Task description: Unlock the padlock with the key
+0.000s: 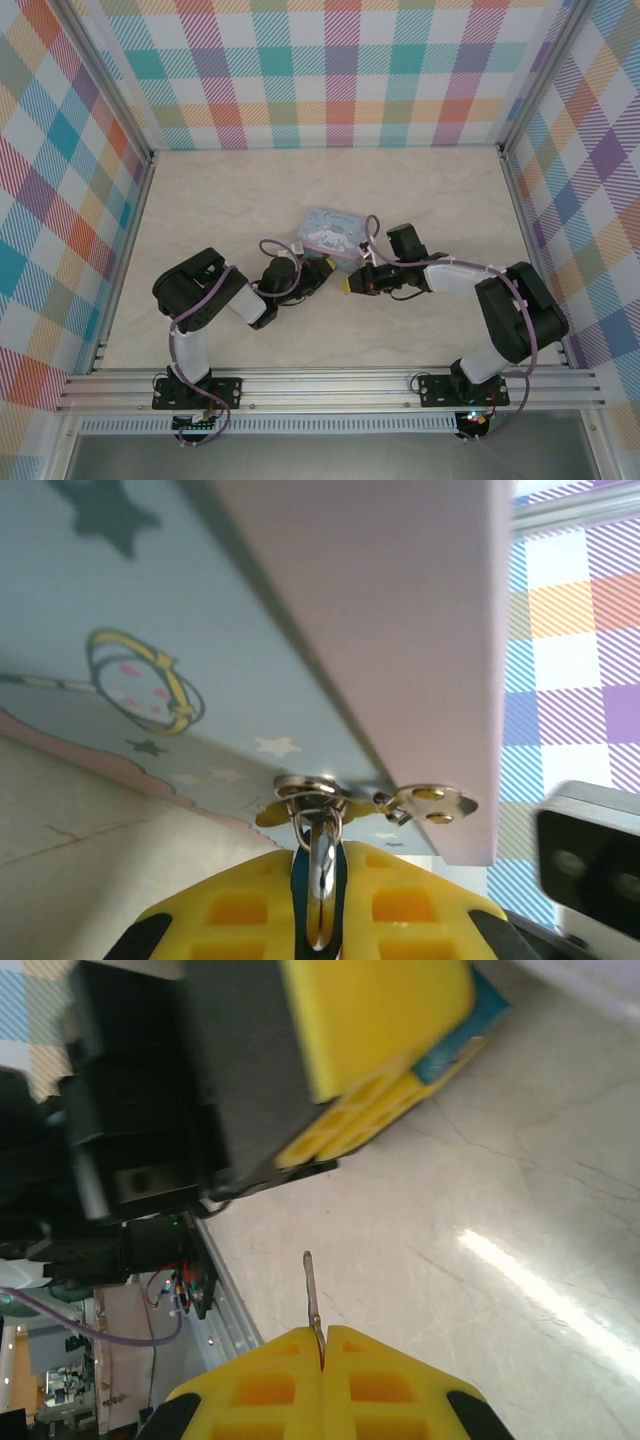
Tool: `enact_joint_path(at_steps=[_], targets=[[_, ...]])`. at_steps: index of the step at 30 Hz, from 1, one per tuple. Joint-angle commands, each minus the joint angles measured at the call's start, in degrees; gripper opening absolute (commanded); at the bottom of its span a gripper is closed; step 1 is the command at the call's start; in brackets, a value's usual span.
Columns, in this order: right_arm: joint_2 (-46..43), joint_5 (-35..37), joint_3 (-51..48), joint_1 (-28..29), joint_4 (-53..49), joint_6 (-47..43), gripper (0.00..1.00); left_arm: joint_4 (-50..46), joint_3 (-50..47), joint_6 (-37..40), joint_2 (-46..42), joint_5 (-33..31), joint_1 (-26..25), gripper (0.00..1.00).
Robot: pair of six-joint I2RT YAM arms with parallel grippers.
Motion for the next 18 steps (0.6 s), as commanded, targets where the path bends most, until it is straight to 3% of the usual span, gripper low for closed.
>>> enact_joint_path(at_steps=[1,18], targets=[[2.2,1.0,1.2,0.1,1.8,0.2,0.01,1.8,1.0,1.4,-2.2,2.9,0.5,0.00],[8.1,-0.3,9.3,-3.1,-4.4,-6.9,0.01,3.6,1.6,-0.1,-3.9,6.6,1.7,0.00]])
